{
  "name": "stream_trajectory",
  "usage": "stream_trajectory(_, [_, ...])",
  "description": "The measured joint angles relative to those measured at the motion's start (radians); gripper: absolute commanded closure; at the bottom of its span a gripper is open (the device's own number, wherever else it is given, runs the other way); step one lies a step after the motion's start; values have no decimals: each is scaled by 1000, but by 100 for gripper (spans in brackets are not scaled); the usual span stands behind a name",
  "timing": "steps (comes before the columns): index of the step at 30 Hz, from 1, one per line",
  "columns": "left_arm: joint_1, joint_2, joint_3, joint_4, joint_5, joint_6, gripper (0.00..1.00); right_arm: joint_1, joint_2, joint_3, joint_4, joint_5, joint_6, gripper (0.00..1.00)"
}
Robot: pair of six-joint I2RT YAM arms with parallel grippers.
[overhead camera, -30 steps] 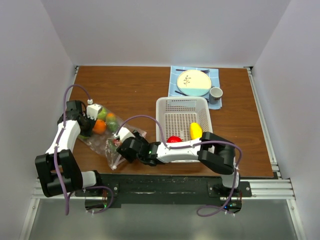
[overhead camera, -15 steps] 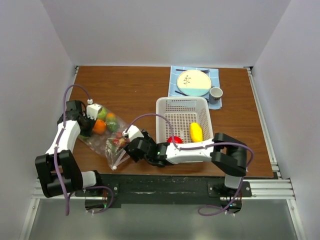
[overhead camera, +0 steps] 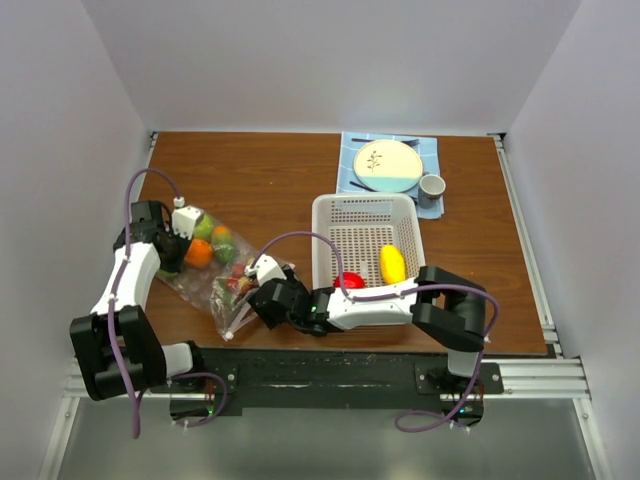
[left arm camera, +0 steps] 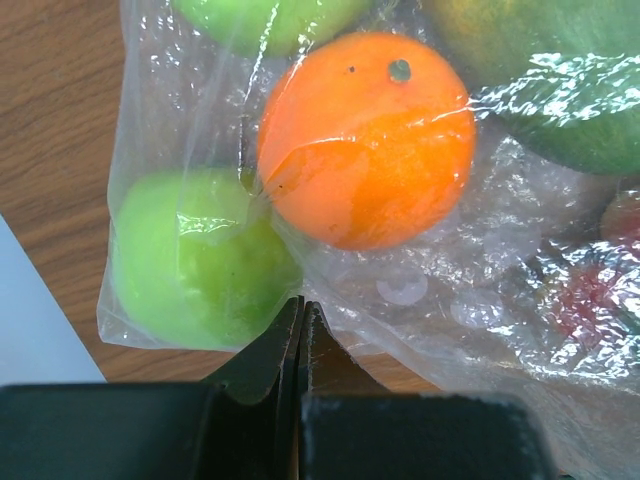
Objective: Open the zip-top bag and remove the fake food
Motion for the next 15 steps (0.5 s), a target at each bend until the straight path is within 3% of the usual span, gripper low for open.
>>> stream_trajectory(11, [0, -8, -4, -7, 1, 0, 100, 0, 49, 65, 68, 22, -39, 27])
stream_trajectory(15, [0, -8, -6, -11, 1, 5, 100, 0, 74, 102, 99, 34, -64, 33])
